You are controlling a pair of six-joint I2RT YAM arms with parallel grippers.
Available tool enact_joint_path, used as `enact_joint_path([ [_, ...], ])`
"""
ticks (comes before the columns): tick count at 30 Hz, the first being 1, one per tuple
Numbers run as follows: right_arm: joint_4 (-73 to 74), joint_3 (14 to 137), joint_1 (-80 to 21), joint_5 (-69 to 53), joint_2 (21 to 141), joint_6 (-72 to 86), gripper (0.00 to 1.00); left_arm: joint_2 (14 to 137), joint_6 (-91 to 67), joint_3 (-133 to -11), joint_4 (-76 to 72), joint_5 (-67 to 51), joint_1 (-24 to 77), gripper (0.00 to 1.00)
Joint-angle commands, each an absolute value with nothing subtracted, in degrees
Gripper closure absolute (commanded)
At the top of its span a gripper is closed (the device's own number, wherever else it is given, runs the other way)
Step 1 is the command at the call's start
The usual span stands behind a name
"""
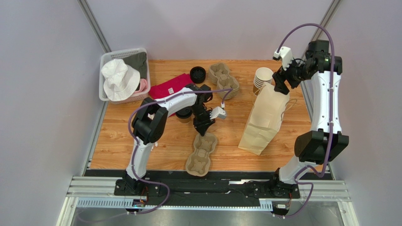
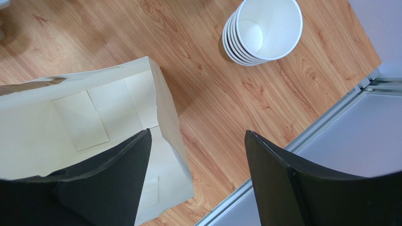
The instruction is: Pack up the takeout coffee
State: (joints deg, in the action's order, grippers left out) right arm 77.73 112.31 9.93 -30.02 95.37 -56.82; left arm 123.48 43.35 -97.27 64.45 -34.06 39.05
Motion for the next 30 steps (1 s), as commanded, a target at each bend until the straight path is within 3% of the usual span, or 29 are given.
enact_joint_path([
  [1,95.36,114.79,10.28,-30.32,95.45,-56.78,0.22,124.36,43.77,-98.44,63.19,-35.95,39.46,0.81],
  [4,95.36,114.96,10.28,-30.32,95.27,-56.69,0.22,123.75,43.77,-98.26,63.63,-35.77,39.46,1.0],
  [14,95.36,116.37,10.55,-30.85,96.15,-56.43,0.18,105.76,40.17,-93.61,66.44,-36.65,39.37,1.0],
  [24,95.36,113.92,10.02,-29.09,96.42,-59.67,0.24,95.19,32.26,-94.13,68.03,-38.32,36.92,1.0],
  [27,95.36,112.07,9.67,-28.65,95.89,-60.29,0.3,92.73,28.75,-96.31,67.15,-36.92,36.3,1.0],
  [30,95.36,112.5,9.67,-29.26,96.06,-59.33,0.49,90.27,26.2,-99.91,67.94,-35.26,35.68,1.0],
])
